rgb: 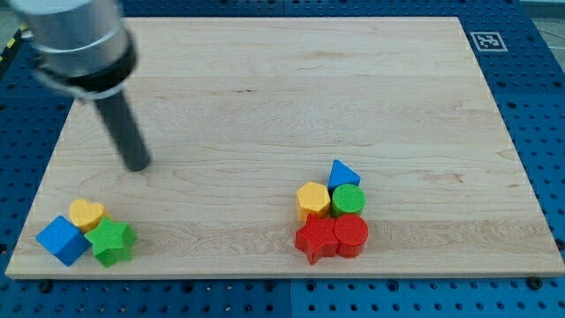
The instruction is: Move the blue cube along with the yellow heart to the top side of the green star
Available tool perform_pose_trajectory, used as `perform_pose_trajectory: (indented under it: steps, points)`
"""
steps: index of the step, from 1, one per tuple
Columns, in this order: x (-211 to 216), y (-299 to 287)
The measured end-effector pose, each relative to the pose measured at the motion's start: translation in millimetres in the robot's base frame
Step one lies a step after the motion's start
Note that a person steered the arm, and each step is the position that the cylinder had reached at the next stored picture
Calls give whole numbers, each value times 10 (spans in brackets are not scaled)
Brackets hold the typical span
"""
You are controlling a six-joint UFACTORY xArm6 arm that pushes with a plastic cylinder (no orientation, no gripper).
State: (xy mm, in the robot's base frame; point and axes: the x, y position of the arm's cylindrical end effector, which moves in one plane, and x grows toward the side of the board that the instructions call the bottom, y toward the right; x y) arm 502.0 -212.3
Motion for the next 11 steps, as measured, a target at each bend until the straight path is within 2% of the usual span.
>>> perform_pose_trajectory:
  steps: [1,2,4,7,11]
  points:
    - [420,-588]
    - [611,-919]
    - [1153,-824]
    - [1054,-360]
    - [550,-116]
